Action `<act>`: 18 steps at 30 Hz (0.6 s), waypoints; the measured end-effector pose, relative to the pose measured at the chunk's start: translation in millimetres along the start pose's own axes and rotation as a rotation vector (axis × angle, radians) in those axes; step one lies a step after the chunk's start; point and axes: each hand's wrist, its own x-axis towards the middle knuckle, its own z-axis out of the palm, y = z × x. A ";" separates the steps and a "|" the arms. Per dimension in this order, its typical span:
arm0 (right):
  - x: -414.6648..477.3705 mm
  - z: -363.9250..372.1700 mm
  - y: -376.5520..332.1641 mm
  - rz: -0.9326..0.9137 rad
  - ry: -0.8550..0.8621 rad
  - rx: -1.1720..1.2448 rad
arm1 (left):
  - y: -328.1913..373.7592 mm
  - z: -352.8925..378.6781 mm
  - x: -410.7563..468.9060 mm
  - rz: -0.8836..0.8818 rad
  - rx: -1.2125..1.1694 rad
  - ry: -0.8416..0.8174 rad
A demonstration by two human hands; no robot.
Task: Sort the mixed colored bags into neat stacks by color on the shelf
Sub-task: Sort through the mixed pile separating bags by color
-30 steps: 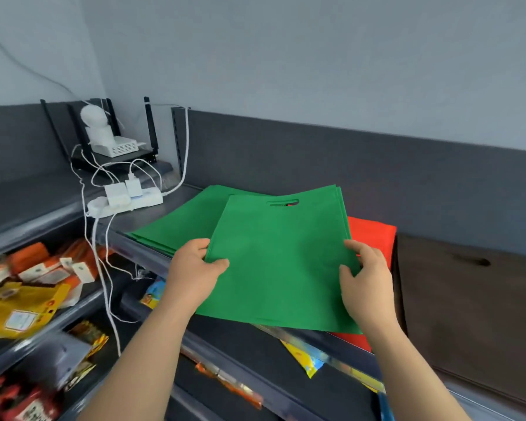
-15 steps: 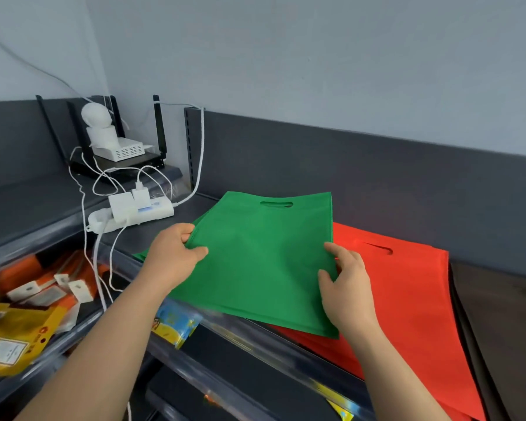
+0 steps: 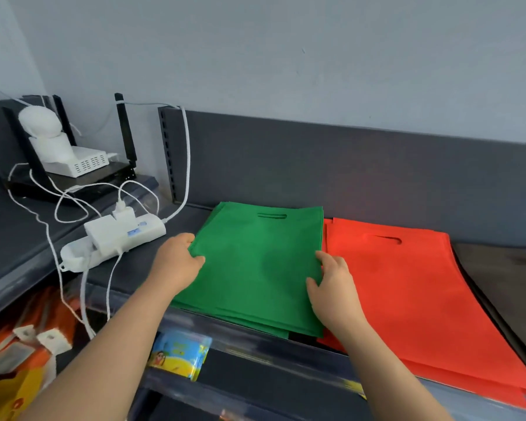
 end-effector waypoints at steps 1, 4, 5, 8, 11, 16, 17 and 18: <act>-0.3 3.0 -1.4 0.019 -0.015 -0.039 | -2.8 1.1 3.0 0.017 0.032 -0.010; -0.8 10.7 -6.0 0.047 -0.045 -0.165 | -10.4 4.7 9.3 0.027 0.085 -0.022; -1.0 11.7 -8.0 0.047 -0.045 -0.200 | -12.0 5.8 10.4 0.030 0.106 -0.022; -3.1 11.0 -13.1 0.037 -0.048 -0.270 | -14.4 8.0 8.1 0.080 0.221 -0.008; -9.7 6.0 -14.8 0.006 0.006 -0.286 | -7.9 8.1 -1.2 0.202 0.270 0.020; -29.9 -12.6 -11.6 -0.026 0.096 -0.324 | 23.3 15.3 -27.1 0.419 0.141 0.036; -34.9 -17.1 -9.8 -0.024 0.109 -0.332 | 30.6 18.1 -33.7 0.451 0.114 0.025; -40.0 -21.7 -7.9 -0.022 0.123 -0.339 | 37.8 21.1 -41.0 0.478 0.088 0.013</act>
